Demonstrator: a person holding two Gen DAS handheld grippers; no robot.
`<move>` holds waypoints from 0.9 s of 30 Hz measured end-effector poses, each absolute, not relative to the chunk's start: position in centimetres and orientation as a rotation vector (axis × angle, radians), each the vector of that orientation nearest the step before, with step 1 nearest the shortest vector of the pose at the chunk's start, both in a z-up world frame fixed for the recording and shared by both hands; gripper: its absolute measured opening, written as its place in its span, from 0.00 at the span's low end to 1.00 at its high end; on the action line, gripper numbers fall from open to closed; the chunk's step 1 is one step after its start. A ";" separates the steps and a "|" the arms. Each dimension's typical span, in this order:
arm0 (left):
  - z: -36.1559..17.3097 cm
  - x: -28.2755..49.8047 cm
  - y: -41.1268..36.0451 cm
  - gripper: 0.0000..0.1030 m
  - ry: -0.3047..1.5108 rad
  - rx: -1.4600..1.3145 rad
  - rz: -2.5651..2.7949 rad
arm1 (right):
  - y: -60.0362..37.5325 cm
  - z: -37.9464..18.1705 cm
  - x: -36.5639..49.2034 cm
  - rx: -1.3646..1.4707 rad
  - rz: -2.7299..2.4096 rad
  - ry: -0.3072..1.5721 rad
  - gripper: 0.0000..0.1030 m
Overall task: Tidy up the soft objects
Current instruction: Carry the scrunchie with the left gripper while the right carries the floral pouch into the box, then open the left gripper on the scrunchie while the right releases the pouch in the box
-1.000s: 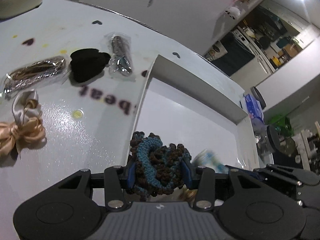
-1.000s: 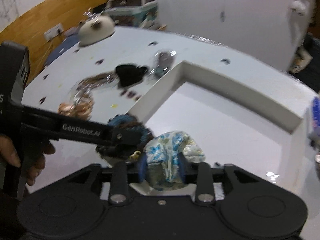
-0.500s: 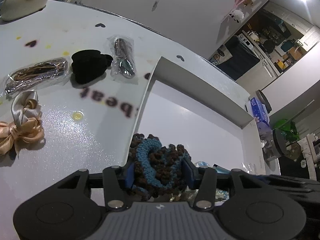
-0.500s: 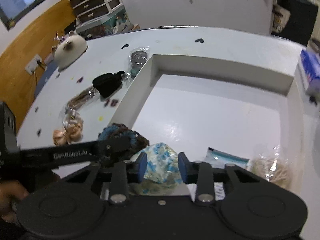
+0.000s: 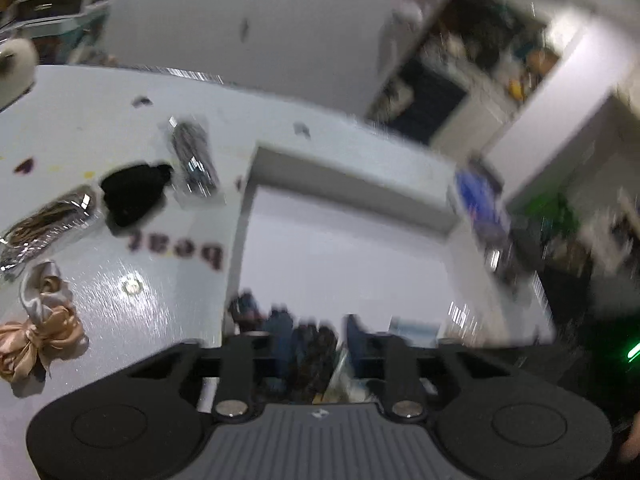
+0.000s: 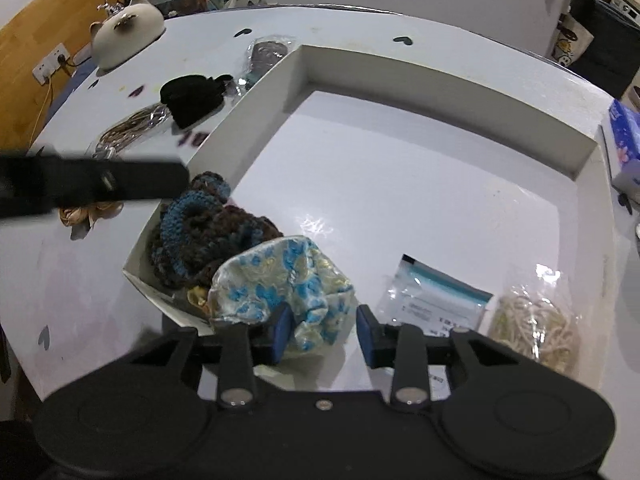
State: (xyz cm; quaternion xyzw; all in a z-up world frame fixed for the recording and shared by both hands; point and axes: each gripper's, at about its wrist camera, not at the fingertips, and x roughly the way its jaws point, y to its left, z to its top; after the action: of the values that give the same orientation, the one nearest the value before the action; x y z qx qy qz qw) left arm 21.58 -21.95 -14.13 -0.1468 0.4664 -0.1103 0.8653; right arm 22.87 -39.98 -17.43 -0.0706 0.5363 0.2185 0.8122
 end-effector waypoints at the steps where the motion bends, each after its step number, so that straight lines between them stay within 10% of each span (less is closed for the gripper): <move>1: -14.6 21.7 -22.3 0.10 1.004 -0.288 -0.234 | -40.1 -17.3 22.8 -0.149 0.464 1.141 0.35; 11: -17.1 21.9 -22.4 0.13 1.073 -0.261 -0.240 | -42.3 -15.0 21.7 -0.094 0.400 1.089 0.35; 22: -13.2 20.9 -22.5 0.53 0.986 -0.210 -0.268 | -43.2 -12.3 20.1 -0.037 0.372 1.006 0.36; 27: -12.5 20.4 -22.1 0.72 0.986 -0.181 -0.259 | -44.1 -11.6 19.1 0.013 0.336 0.958 0.54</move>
State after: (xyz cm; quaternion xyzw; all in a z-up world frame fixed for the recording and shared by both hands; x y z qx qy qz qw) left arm 20.41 -22.12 -12.47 -0.0866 0.4714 -0.1238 0.8689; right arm 19.15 -44.14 -11.59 0.0064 0.4588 0.1611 0.8738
